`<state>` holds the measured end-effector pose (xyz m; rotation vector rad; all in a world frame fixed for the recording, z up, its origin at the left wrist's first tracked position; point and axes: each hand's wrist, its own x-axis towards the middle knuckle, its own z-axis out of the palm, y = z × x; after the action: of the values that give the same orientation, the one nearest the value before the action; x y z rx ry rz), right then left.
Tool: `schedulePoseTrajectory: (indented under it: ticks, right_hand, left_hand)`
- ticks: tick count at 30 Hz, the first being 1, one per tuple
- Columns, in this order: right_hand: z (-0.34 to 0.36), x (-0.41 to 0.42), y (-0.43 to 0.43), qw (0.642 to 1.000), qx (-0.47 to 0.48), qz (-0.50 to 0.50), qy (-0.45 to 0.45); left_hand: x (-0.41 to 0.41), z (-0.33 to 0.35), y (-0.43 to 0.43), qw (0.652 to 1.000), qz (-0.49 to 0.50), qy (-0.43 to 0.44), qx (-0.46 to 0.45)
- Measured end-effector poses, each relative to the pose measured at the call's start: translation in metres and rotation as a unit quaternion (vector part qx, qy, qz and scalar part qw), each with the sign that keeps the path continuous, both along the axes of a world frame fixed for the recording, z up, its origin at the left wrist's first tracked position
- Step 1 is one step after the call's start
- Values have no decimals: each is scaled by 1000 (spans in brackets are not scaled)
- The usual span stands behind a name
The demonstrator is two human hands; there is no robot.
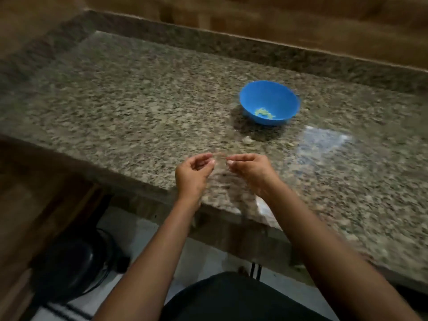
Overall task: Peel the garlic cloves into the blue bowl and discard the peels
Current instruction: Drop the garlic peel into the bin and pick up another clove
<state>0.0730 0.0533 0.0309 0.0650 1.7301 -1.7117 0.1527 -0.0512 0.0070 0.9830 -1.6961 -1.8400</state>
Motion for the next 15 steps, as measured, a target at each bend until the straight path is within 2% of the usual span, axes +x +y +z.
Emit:
schedulePoseTrajectory:
  ticks: [5,9,15]
  right_hand:
    - [2,60,-120,989,-24,149,-1]
    - [-9,125,-222,969,-7,245,13]
    - [-25,218,-329,941,-40,336,-28]
  left_hand:
    - [94,6,-88,984,165,36,56]
    - [171,3,-168,970,237,37,42]
    - [267,-25,-257,936,345,25,62]
